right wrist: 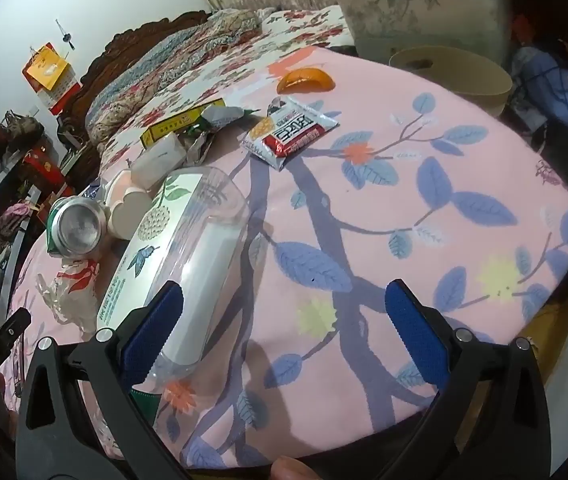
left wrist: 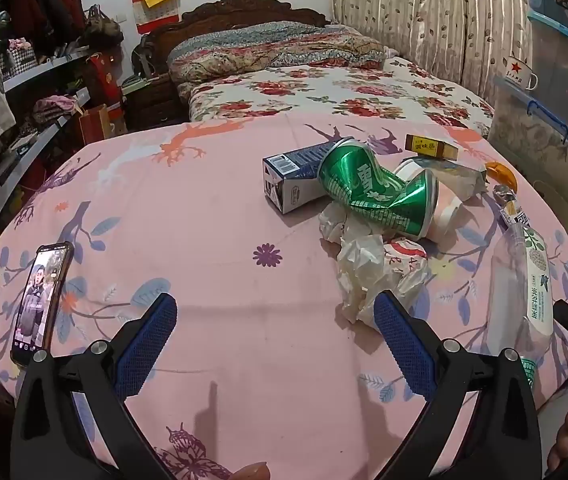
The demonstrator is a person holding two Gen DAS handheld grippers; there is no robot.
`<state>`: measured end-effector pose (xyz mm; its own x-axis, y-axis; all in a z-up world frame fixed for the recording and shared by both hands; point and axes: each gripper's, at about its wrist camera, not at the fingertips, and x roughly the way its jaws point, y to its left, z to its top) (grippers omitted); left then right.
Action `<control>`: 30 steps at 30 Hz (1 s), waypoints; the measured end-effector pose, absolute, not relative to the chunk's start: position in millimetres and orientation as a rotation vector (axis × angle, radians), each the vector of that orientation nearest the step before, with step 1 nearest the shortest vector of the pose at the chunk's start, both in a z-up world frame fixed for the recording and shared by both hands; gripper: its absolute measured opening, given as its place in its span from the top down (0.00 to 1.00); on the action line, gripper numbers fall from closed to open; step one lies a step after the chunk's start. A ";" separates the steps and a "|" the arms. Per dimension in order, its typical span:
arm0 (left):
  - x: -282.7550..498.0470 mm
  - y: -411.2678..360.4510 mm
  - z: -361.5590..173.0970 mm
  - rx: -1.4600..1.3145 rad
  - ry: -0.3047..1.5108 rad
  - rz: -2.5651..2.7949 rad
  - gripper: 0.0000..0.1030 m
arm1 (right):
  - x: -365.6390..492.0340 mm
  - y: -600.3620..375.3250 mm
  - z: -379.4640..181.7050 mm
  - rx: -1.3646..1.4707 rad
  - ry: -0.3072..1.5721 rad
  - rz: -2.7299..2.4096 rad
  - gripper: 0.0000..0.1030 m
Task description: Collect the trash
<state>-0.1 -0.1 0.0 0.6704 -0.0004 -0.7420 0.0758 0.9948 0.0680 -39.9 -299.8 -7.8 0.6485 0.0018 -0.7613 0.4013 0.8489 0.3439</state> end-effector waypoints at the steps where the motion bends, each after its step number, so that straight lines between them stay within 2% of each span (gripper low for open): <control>1: 0.4 0.4 -0.2 0.084 0.847 -0.049 0.08 | -40.2 -299.0 -8.2 0.522 0.840 -0.238 0.03; 11: -7.9 1.3 -2.9 0.070 0.824 -0.055 0.08 | -45.0 -299.4 5.4 0.498 0.817 -0.251 0.03; 17: -30.3 5.6 6.7 0.053 0.781 -0.050 0.09 | -62.5 -287.1 16.4 0.457 0.752 -0.267 0.03; 26: -56.5 14.0 6.7 0.056 0.816 -0.055 0.09 | -98.0 -278.7 39.7 0.490 0.614 -0.213 0.03; 30: -64.4 12.1 7.9 0.069 0.804 -0.082 0.09 | -95.0 -268.8 37.8 0.475 0.653 -0.103 0.03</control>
